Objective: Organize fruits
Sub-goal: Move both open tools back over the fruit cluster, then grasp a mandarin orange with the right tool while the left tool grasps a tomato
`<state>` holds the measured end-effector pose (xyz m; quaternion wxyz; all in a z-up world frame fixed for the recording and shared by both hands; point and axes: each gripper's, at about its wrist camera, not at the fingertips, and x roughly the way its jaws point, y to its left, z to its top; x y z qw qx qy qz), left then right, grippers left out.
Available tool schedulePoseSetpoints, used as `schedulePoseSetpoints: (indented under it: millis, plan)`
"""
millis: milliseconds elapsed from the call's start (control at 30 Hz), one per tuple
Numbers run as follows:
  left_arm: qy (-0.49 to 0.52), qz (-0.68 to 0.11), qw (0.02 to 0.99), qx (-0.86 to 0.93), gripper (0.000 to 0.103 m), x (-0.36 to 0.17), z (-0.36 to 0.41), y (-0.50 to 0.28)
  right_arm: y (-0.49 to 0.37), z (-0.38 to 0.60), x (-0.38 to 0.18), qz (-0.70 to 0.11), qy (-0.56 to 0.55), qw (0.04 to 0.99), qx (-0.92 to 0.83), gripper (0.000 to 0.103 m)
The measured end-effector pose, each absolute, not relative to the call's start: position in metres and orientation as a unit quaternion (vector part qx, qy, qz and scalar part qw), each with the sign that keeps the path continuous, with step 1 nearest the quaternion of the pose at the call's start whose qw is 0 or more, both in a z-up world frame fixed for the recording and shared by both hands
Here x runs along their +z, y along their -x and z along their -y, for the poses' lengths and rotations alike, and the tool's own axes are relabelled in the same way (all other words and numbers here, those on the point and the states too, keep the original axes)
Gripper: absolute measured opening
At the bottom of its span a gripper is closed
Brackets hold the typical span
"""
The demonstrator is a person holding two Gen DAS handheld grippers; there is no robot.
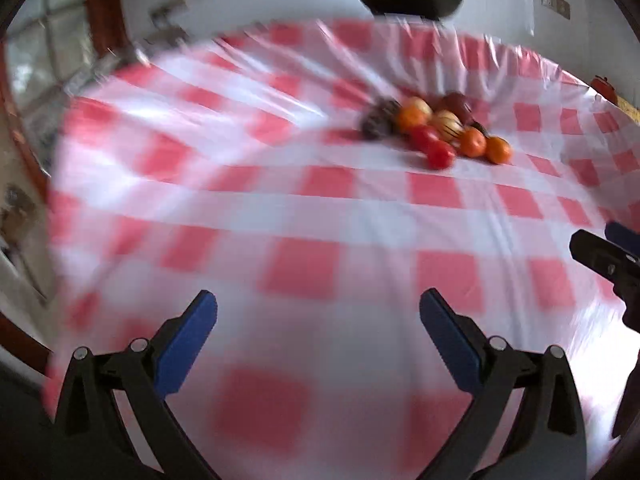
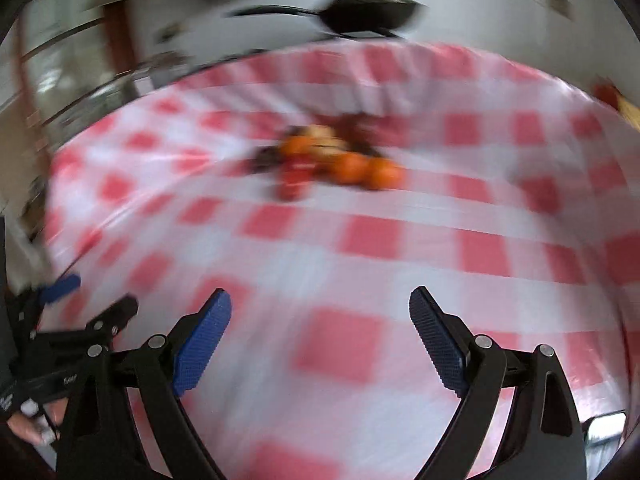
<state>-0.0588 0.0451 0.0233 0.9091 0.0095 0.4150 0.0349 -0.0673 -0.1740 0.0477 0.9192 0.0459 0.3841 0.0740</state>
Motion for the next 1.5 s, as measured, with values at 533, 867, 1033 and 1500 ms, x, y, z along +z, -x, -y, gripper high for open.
schedulePoseSetpoints:
  millis: [533, 867, 1033, 1500]
  plan:
    - [0.089, -0.437, 0.895, -0.009, 0.101, 0.000, -0.024, -0.005, -0.091, 0.200, 0.012, -0.456, -0.034, 0.889, 0.019, 0.070]
    - [0.065, -0.442, 0.895, -0.007, 0.091, 0.002, -0.017, -0.012, -0.112, 0.205, 0.011, -0.437, -0.078, 0.894, 0.070, 0.041]
    - [0.045, -0.426, 0.903, 0.003, 0.087, 0.010, 0.004, -0.053, -0.111, 0.232, 0.008, -0.421, -0.166, 0.888, 0.080, 0.041]
    - [0.050, -0.435, 0.899, -0.028, 0.034, 0.003, 0.041, -0.115, -0.117, 0.251, 0.006, -0.399, -0.217, 0.890, 0.045, 0.041]
